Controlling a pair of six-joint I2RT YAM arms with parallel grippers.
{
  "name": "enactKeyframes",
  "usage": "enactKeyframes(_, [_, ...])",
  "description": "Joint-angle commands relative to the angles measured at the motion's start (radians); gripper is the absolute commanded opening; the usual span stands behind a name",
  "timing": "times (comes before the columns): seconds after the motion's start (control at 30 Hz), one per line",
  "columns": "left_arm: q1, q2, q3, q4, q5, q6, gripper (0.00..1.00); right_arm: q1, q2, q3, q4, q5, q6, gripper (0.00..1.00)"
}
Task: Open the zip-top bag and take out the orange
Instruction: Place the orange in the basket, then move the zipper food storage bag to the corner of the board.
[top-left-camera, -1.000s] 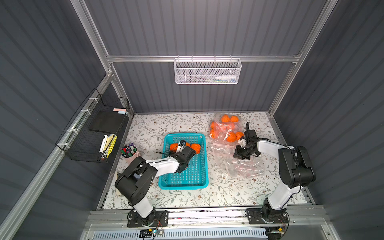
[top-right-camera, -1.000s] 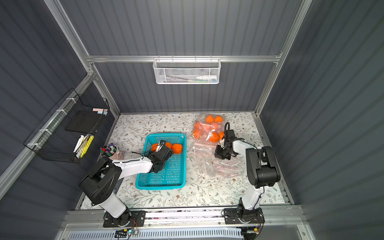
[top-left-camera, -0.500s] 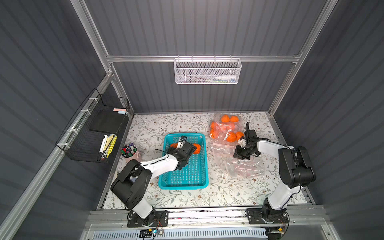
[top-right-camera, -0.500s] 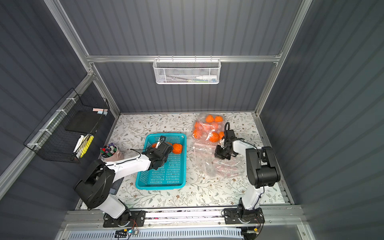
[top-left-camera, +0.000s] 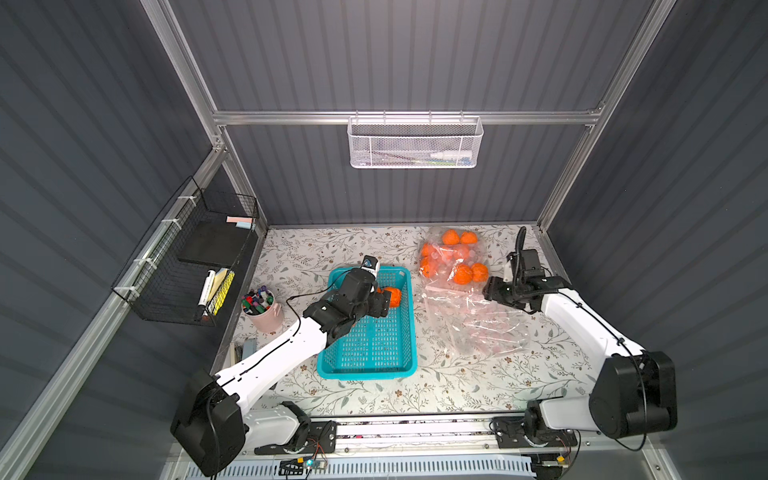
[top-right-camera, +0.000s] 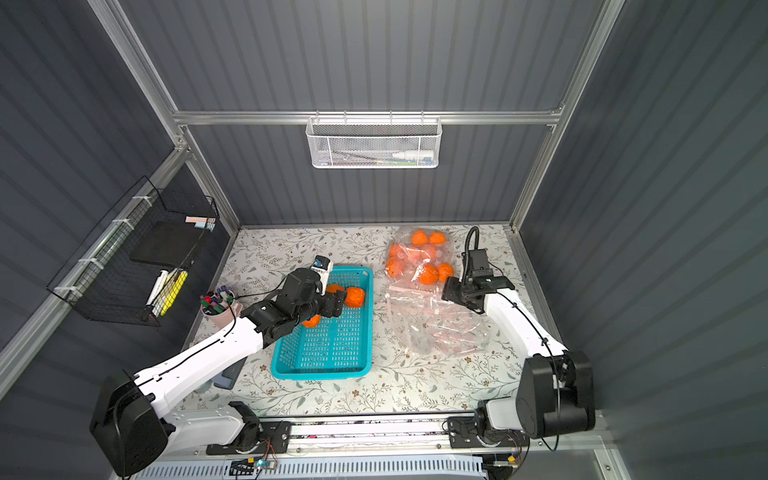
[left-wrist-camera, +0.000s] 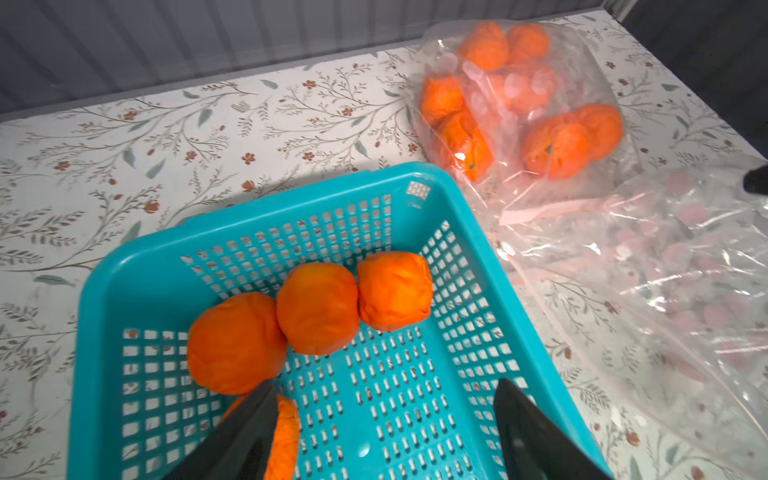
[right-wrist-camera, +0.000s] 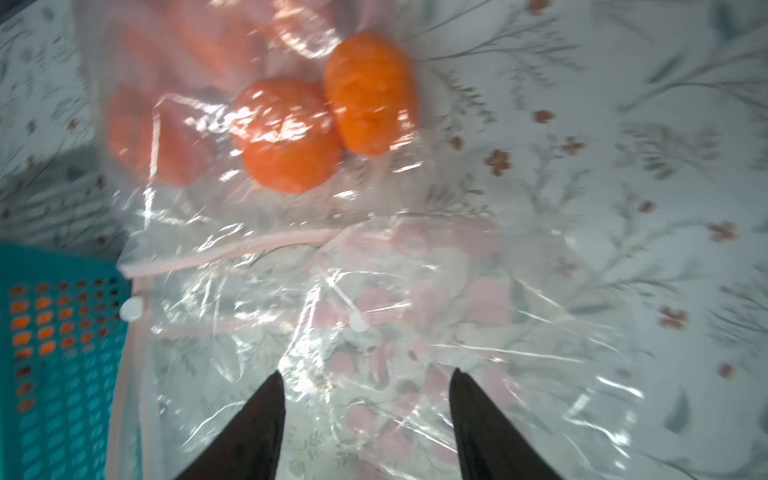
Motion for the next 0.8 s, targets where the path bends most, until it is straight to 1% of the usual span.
enactKeyframes(0.0, [0.005, -0.006, -0.006, -0.025, 0.064, 0.026, 0.83, -0.005, 0.053, 0.012, -0.079, 0.232, -0.035, 0.83])
enactKeyframes(0.03, [0.005, 0.000, -0.003, -0.028, 0.063, 0.029, 0.83, -0.004, 0.083, 0.027, -0.088, 0.238, -0.038, 0.89])
enactKeyframes(0.1, [0.005, 0.007, -0.002, -0.029, 0.065, 0.034, 0.83, -0.004, 0.155, 0.070, -0.137, 0.283, -0.025, 0.91])
enactKeyframes(0.13, [0.005, 0.008, -0.005, -0.027, 0.064, 0.038, 0.83, -0.006, 0.200, 0.084, -0.134, 0.306, -0.032, 0.92])
enactKeyframes(0.17, [0.005, 0.010, -0.006, -0.026, 0.066, 0.041, 0.83, -0.006, 0.246, 0.095, -0.128, 0.292, -0.053, 0.91])
enactKeyframes(0.23, [0.005, 0.011, -0.007, -0.026, 0.071, 0.043, 0.83, -0.007, 0.336, 0.150, -0.169, 0.222, -0.060, 0.87])
enactKeyframes(0.27, [0.005, 0.013, -0.007, -0.026, 0.073, 0.045, 0.83, -0.007, 0.367, 0.168, -0.179, 0.209, -0.056, 0.84])
enactKeyframes(0.3, [0.005, 0.012, -0.007, -0.027, 0.075, 0.046, 0.83, -0.007, 0.392, 0.177, -0.180, 0.186, -0.060, 0.78])
enactKeyframes(0.33, [0.005, 0.009, -0.007, -0.029, 0.077, 0.046, 0.83, -0.007, 0.404, 0.181, -0.176, 0.178, -0.064, 0.70])
enactKeyframes(0.37, [0.005, 0.006, -0.011, -0.029, 0.078, 0.047, 0.83, -0.007, 0.407, 0.183, -0.173, 0.183, -0.064, 0.61])
enactKeyframes(0.43, [0.005, -0.007, -0.019, -0.028, 0.077, 0.047, 0.83, -0.009, 0.383, 0.177, -0.157, 0.190, -0.080, 0.32])
enactKeyframes(0.5, [0.005, -0.020, -0.029, -0.023, 0.077, 0.046, 0.83, -0.015, 0.351, 0.168, -0.134, 0.230, -0.098, 0.14])
enactKeyframes(0.53, [0.005, -0.024, -0.032, -0.019, 0.080, 0.046, 0.83, -0.027, 0.339, 0.175, -0.132, 0.243, -0.109, 0.09])
enactKeyframes(0.6, [0.005, -0.027, -0.034, -0.016, 0.088, 0.046, 0.83, -0.060, 0.327, 0.214, -0.156, 0.253, -0.115, 0.08])
enactKeyframes(0.7, [0.005, -0.022, -0.027, -0.015, 0.100, 0.045, 0.83, -0.119, 0.331, 0.312, -0.194, 0.270, -0.126, 0.06])
enactKeyframes(0.77, [0.005, -0.019, -0.023, -0.018, 0.104, 0.046, 0.83, -0.159, 0.344, 0.376, -0.178, 0.280, -0.139, 0.04])
